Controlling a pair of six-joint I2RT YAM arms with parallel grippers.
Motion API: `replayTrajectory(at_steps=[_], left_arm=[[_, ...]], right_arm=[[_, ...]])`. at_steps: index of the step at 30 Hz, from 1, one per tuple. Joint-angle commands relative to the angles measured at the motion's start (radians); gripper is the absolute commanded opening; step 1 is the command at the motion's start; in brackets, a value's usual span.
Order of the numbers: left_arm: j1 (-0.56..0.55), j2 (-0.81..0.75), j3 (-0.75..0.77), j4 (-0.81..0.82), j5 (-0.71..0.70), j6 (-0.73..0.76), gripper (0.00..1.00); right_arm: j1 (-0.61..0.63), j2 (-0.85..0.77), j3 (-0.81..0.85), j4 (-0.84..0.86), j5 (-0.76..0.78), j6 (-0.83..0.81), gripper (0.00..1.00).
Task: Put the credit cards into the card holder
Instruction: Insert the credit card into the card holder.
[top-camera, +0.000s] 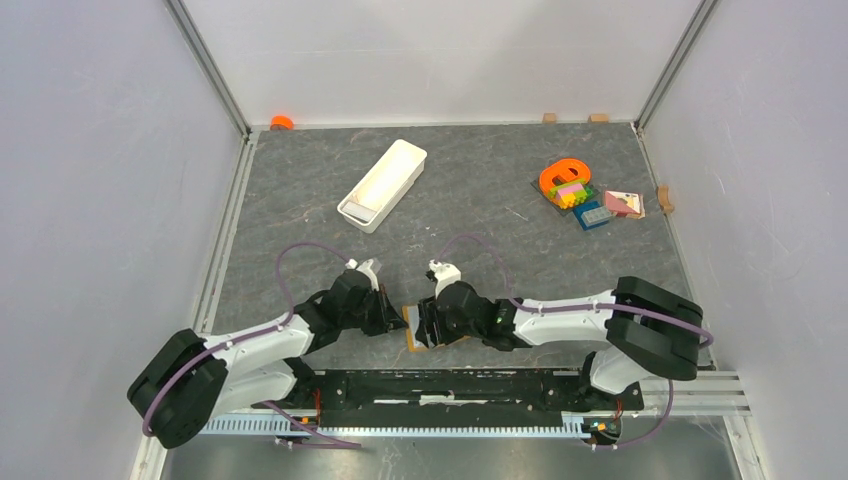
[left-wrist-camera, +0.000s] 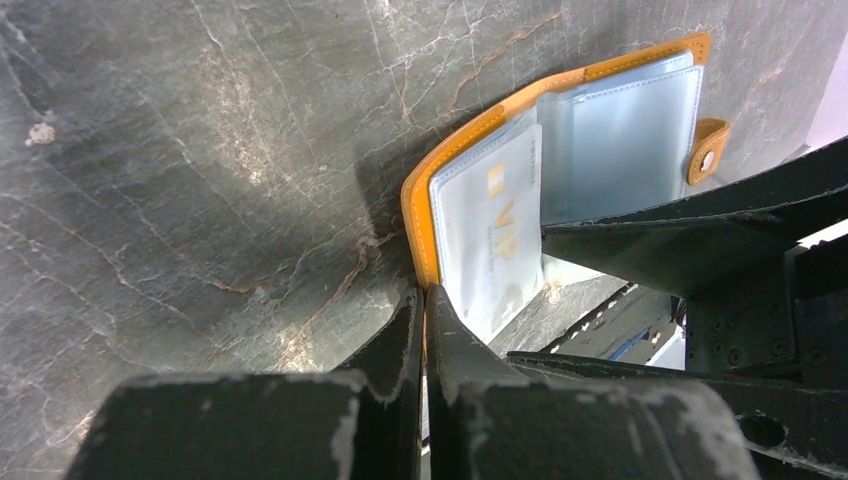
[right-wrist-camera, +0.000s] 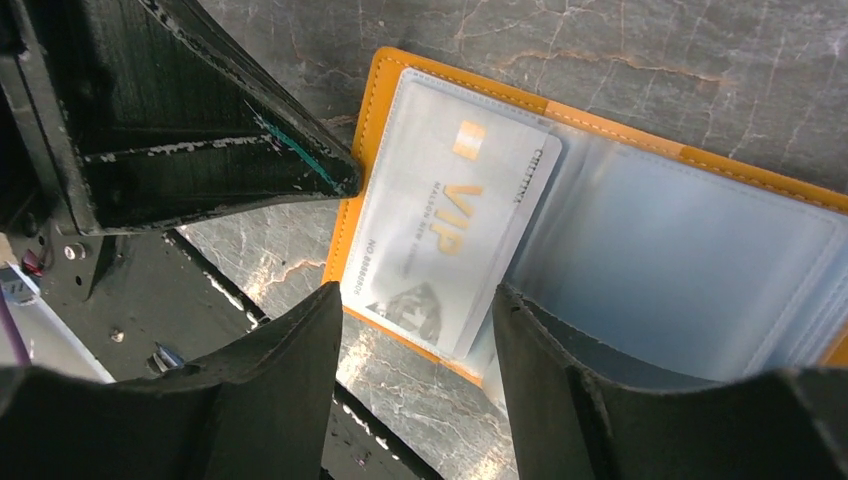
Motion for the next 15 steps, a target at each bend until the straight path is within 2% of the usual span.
replayTrajectory(at_steps=[1, 7, 10, 15], left_arm=[[-0.005, -0.032, 0.002, -0.025, -0.035, -0.009, 0.02], [-0.005, -0.046, 0.015, -0.074, -0.062, 0.012, 0.02], [-0.005, -0.034, 0.020, -0.074, -0.055, 0.015, 0.02], [-0.005, -0.033, 0.021, -0.073, -0.053, 0.016, 0.02]], right_arm=[[0.015, -0.048, 0.040, -0.069, 0.062, -0.045, 0.63], [-0.001, -0.176, 0.047, -0.246, 0.186, -0.119, 0.69], [-0.035, -0.215, 0.034, -0.284, 0.166, -0.148, 0.68], [-0.088, -0.244, -0.024, -0.255, 0.068, -0.162, 0.60]])
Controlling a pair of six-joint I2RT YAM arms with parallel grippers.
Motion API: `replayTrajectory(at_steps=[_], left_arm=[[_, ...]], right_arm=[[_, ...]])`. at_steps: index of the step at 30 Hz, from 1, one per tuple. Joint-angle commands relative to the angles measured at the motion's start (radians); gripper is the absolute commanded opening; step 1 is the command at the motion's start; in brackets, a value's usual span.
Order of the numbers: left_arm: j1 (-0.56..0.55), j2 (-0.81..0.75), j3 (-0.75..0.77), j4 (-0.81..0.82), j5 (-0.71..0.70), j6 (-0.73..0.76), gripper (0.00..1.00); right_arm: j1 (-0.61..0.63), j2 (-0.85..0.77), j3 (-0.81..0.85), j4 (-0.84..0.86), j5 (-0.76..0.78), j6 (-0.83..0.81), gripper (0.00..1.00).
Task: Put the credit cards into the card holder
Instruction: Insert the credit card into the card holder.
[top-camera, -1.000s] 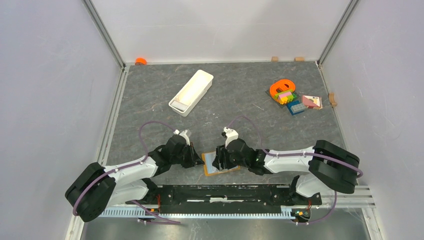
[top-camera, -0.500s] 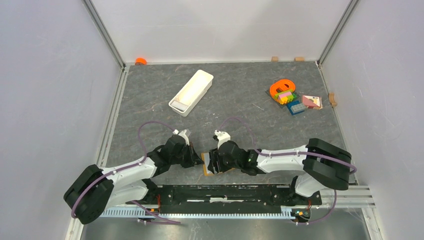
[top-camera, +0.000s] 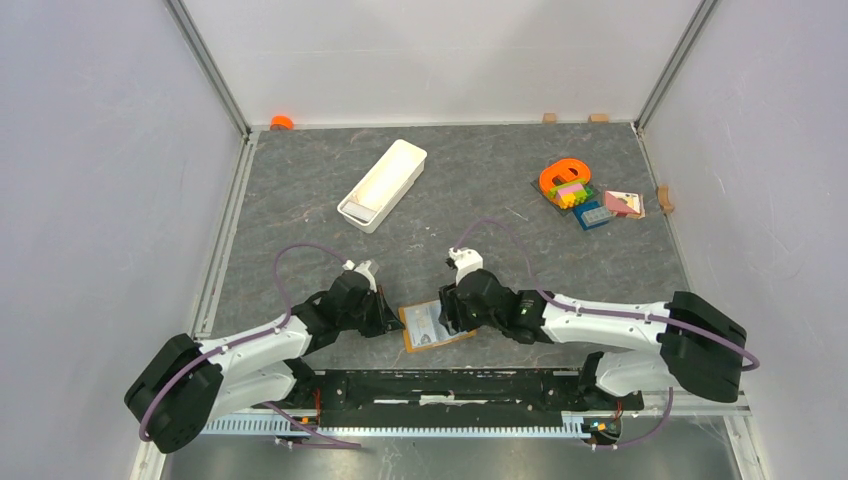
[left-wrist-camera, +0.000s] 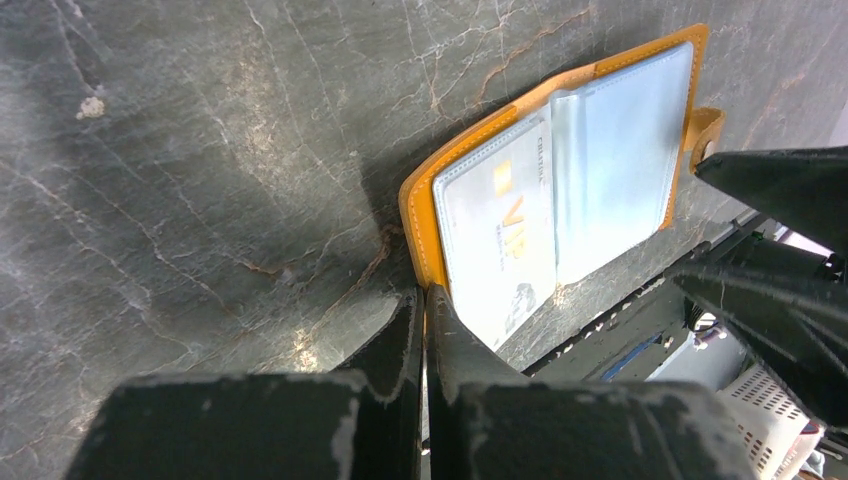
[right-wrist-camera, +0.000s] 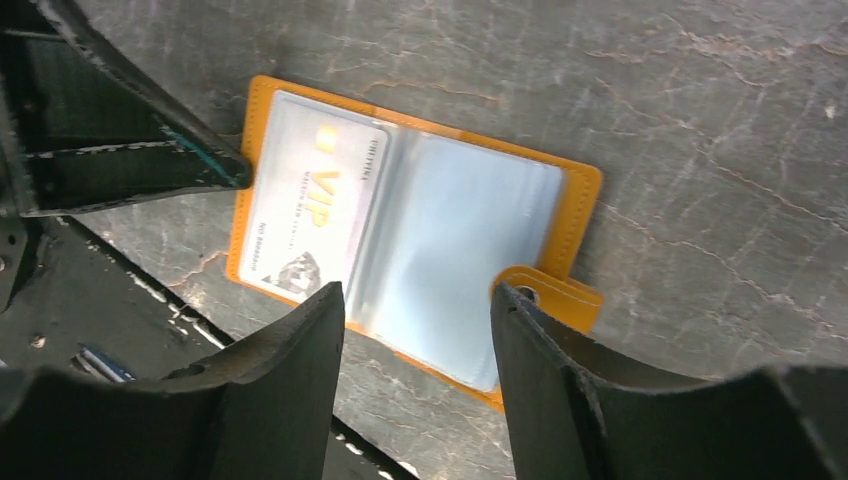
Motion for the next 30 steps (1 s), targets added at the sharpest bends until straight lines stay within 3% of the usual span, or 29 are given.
replayTrajectory(at_steps=[1, 19, 30], left_arm=[[-0.005, 0.001, 0.020, -0.014, -0.018, 0.015, 0.02], [-0.005, 0.001, 0.018, -0.016, -0.018, 0.013, 0.02], [-0.005, 0.007, 0.021, -0.015, -0.015, 0.014, 0.02]], right_arm=[[-0.035, -0.036, -0.036, -0.008, -0.052, -0.033, 0.59], [-0.091, -0.046, -0.144, 0.131, -0.178, 0.022, 0.45], [-0.091, -0.094, -0.115, 0.070, -0.145, 0.010, 0.47]])
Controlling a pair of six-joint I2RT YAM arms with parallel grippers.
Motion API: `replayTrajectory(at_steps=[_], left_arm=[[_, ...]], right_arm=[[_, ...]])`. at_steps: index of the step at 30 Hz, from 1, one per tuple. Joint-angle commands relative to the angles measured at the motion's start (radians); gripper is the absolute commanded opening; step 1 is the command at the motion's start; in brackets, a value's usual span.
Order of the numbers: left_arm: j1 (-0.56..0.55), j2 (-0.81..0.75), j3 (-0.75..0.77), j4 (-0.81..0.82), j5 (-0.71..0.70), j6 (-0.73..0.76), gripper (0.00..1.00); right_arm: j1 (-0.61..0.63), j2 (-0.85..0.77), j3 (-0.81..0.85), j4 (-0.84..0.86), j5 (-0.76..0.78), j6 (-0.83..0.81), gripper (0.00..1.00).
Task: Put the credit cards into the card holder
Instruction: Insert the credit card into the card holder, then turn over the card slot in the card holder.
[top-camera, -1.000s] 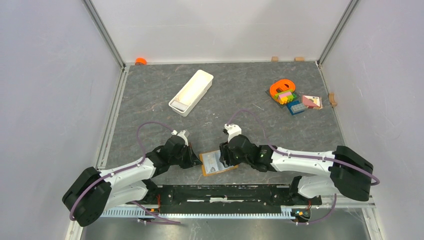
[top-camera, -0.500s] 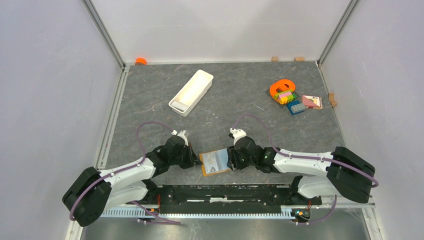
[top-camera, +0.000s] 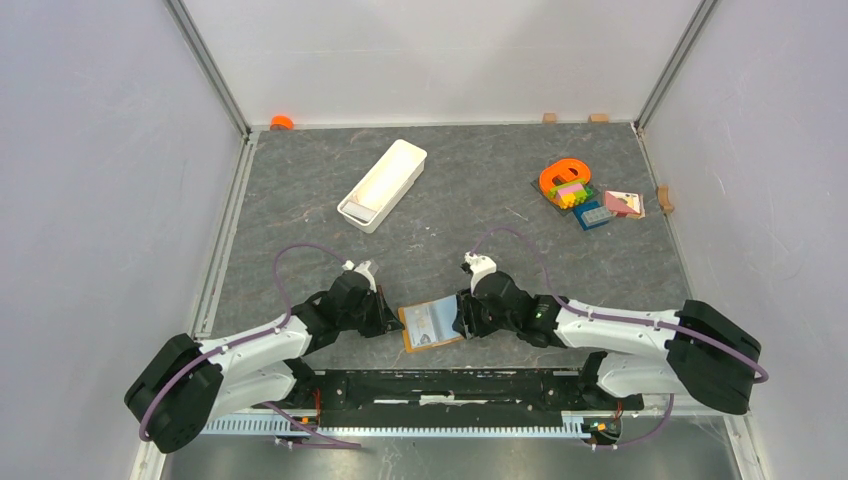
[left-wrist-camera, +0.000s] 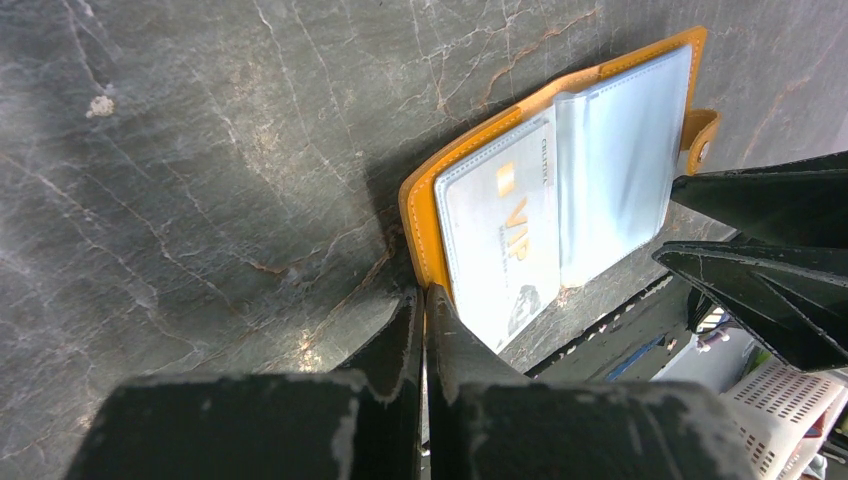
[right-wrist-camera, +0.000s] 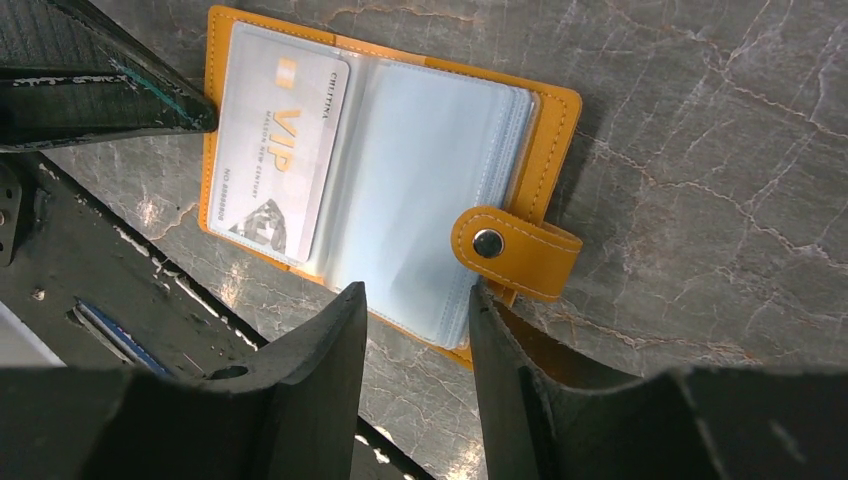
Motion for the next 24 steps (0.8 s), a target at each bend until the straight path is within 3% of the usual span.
replayTrajectory(at_steps=[1, 24], left_arm=[[-0.005, 0.007, 0.022, -0.011, -0.015, 0.013, 0.02], [-0.005, -0.003, 0.023, -0.015, -0.006, 0.016, 0.02]], right_arm=[[-0.002, -0.014, 0.024, 0.015, 0.001, 0.003, 0.47], [-0.002, 0.055, -0.040, 0.262, -0.144, 0.051, 0.35]])
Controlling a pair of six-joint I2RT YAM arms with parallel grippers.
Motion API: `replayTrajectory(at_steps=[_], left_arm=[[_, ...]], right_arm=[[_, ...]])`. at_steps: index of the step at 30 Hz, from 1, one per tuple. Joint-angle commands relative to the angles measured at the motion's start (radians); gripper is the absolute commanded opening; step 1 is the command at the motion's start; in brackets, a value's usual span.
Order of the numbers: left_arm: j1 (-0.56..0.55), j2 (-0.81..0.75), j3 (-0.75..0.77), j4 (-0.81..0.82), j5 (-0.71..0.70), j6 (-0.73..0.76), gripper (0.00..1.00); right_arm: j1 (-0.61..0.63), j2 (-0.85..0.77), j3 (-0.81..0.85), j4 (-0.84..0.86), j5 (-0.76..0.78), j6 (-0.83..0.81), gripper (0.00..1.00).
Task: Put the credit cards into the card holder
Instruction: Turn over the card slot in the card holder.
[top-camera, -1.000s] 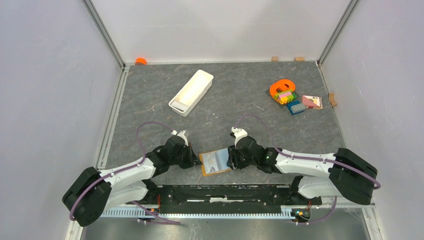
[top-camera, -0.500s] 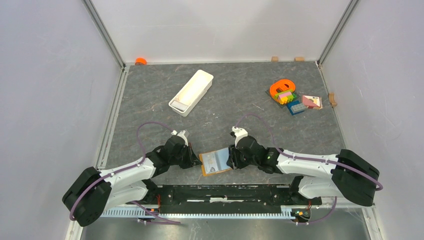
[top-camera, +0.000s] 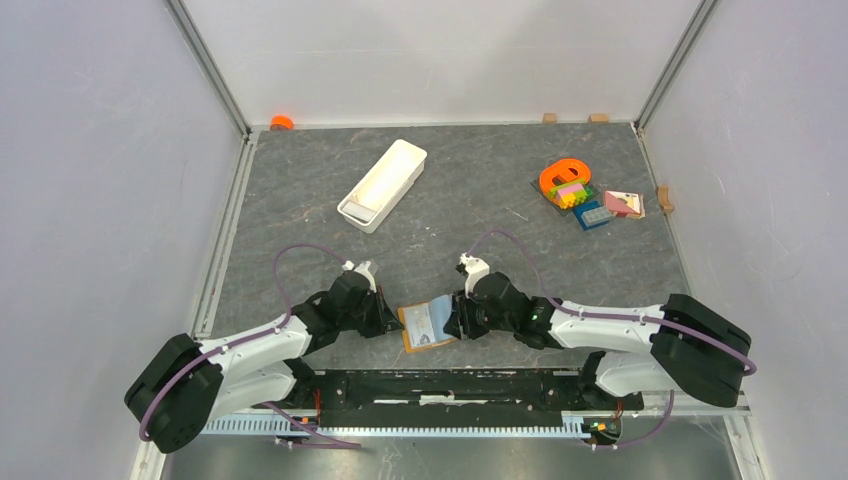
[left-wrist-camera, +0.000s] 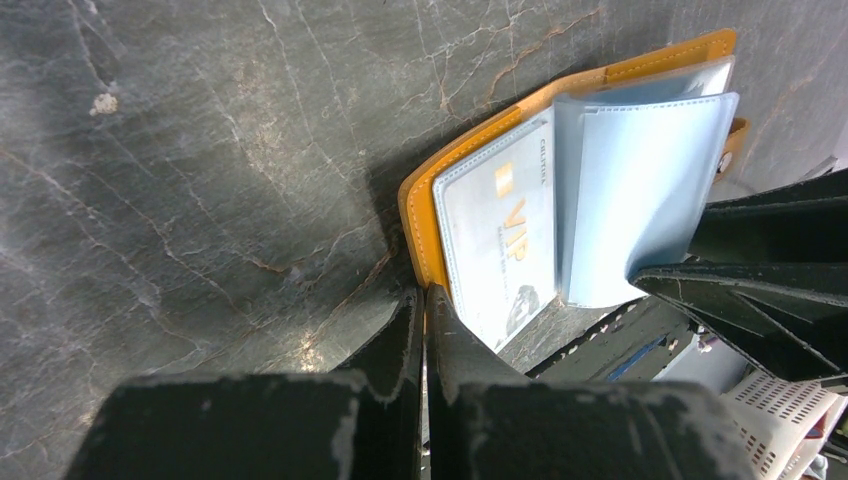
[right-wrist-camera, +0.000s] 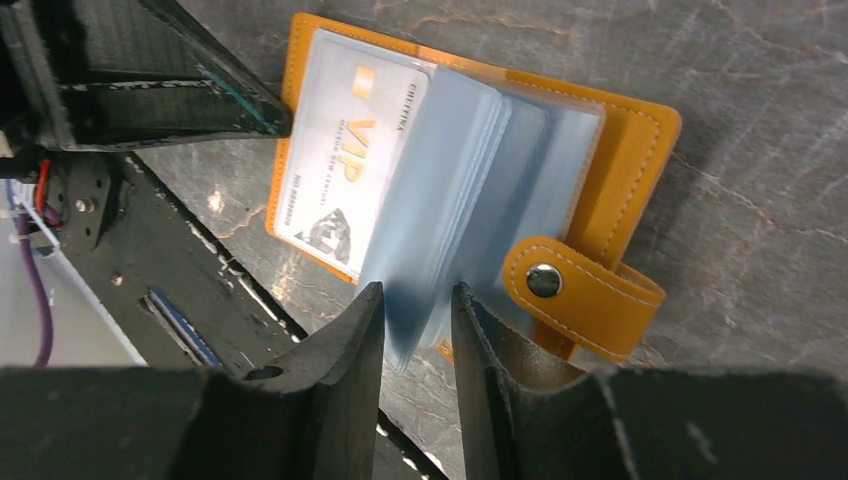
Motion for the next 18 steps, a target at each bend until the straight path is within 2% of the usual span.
replayTrajectory(at_steps=[1, 18], left_arm=[[-0.005, -0.004, 0.023, -0.011, -0.007, 0.017, 0.02], [-0.005, 0.005, 0.031, -0.010, -0.006, 0.023, 0.02]], right_arm=[[-0.002, -0.004, -0.005, 0.100, -0.043, 0.017, 0.36], [-0.002, -0.039, -0.001, 0.113, -0.058, 0.012, 0.45]])
